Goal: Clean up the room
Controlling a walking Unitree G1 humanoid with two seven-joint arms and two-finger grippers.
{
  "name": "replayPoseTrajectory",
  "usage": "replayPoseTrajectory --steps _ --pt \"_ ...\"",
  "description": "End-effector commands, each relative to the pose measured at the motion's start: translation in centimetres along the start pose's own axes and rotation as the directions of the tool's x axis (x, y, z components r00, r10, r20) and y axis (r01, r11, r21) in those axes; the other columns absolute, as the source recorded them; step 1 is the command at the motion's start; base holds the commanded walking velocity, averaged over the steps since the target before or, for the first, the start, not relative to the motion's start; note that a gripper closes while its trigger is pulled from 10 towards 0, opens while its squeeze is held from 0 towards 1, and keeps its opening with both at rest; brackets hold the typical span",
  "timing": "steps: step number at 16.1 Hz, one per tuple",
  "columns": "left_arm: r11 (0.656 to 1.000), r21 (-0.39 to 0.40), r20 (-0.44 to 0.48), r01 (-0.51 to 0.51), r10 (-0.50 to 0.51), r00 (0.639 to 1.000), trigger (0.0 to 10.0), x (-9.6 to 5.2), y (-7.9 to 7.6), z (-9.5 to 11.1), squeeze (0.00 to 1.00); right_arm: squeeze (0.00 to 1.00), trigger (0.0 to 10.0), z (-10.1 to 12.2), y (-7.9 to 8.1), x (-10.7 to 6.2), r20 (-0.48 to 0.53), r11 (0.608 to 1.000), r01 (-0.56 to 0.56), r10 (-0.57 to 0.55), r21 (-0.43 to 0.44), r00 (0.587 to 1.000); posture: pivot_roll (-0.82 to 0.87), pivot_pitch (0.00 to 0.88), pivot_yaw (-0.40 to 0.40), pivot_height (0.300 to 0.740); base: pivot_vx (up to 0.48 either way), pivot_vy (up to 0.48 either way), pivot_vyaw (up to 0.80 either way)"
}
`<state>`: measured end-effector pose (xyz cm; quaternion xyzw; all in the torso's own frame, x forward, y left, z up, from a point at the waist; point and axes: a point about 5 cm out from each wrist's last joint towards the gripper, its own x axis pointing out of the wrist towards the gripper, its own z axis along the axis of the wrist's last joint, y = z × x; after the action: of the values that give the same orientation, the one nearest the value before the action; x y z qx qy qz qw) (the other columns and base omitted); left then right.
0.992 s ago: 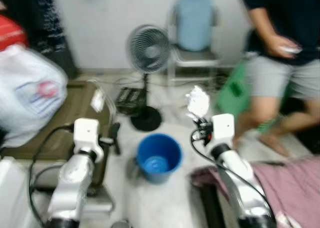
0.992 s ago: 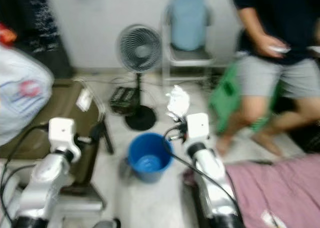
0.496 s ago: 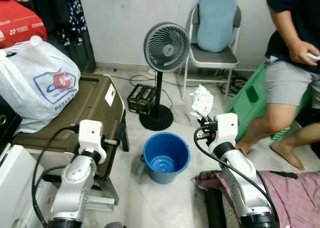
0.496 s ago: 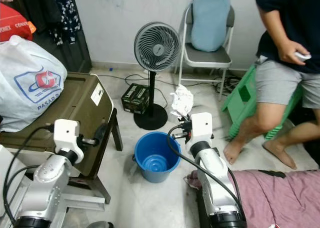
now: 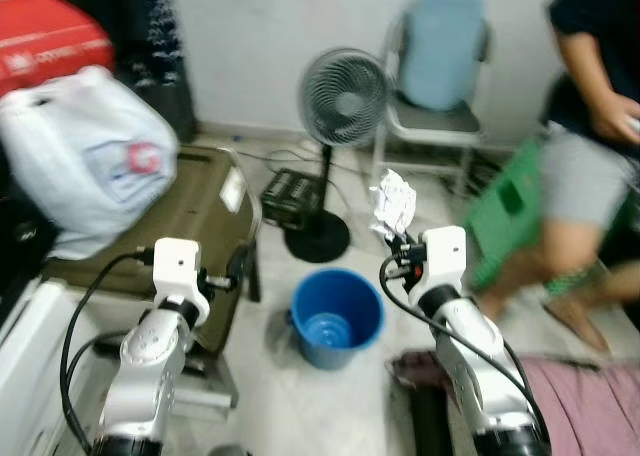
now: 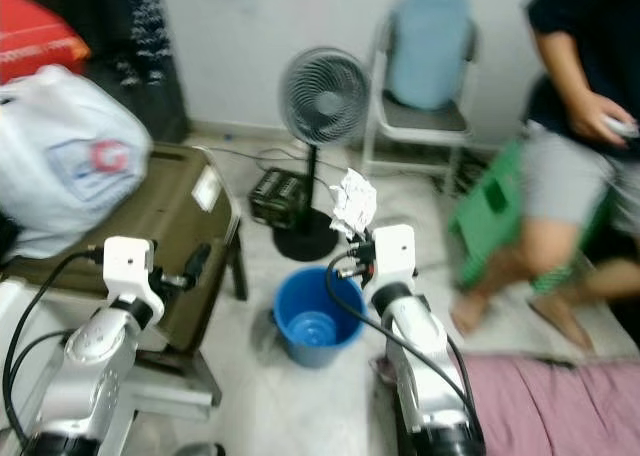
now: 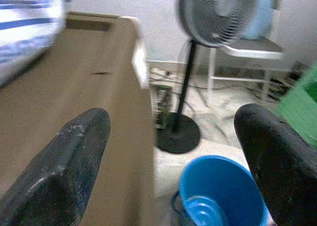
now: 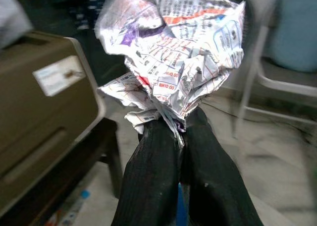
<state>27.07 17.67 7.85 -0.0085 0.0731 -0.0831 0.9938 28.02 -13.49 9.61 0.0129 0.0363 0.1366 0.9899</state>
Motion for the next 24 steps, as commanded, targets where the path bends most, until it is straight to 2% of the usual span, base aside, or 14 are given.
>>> replayPoseTrajectory --steps 1,4,10,13,15,18,22,24 --pt "1.0 0.007 0.004 0.004 -0.004 1.0 10.0 0.07 0.09 0.21 0.0 0.0 10.0 0.68 0.02 0.3 0.025 1.0 -0.003 0.004 -0.012 1.0 -0.05 0.0 -0.071 0.74 0.244 0.0 0.73" --pt "1.0 0.004 0.004 0.003 -0.003 1.0 10.0 0.06 0.11 0.2 0.0 0.0 10.0 0.6 0.03 0.32 0.02 1.0 -0.003 0.003 -0.013 1.0 -0.05 0.0 -0.071 0.74 0.259 0.0 0.67" --pt "1.0 -0.004 0.009 0.002 -0.002 1.0 10.0 0.01 0.14 0.19 0.0 0.0 10.0 0.41 -0.08 0.37 0.008 1.0 0.009 -0.009 -0.013 1.0 -0.05 0.0 -0.072 0.74 0.256 0.0 0.0" --pt "1.0 -0.012 0.001 -0.012 0.012 1.0 10.0 -0.01 0.26 0.1 0.0 0.0 10.0 0.23 -0.14 0.4 -0.005 1.0 0.013 -0.013 -0.006 1.0 -0.05 0.0 -0.074 0.74 0.0 0.0 0.0" --pt "1.0 -0.014 0.006 -0.008 0.008 1.0 10.0 -0.01 0.23 0.13 0.0 0.0 10.0 0.17 -0.16 0.41 -0.008 1.0 0.015 -0.015 -0.003 1.0 -0.04 0.0 -0.074 0.74 0.0 0.0 -0.8" --pt "1.0 -0.019 0.011 0.001 -0.001 1.0 10.0 0.01 0.13 0.14 0.0 0.0 10.0 0.18 -0.19 0.41 -0.007 1.0 0.014 -0.014 -0.006 1.0 -0.05 0.0 -0.075 0.74 0.0 0.0 0.0" --pt "1.0 -0.024 0.013 0.013 -0.012 1.0 10.0 0.01 0.03 0.15 0.0 0.0 10.0 0.14 -0.19 0.44 -0.012 1.0 0.013 -0.013 -0.004 1.0 -0.04 0.0 -0.077 0.74 0.293 0.0 0.0" --pt "1.0 -0.025 0.013 0.014 -0.013 1.0 10.0 0.0 0.0 0.14 0.0 0.0 10.0 0.1 -0.19 0.45 -0.014 1.0 0.012 -0.012 -0.003 1.0 -0.04 0.0 -0.077 0.74 0.326 0.0 -0.8"
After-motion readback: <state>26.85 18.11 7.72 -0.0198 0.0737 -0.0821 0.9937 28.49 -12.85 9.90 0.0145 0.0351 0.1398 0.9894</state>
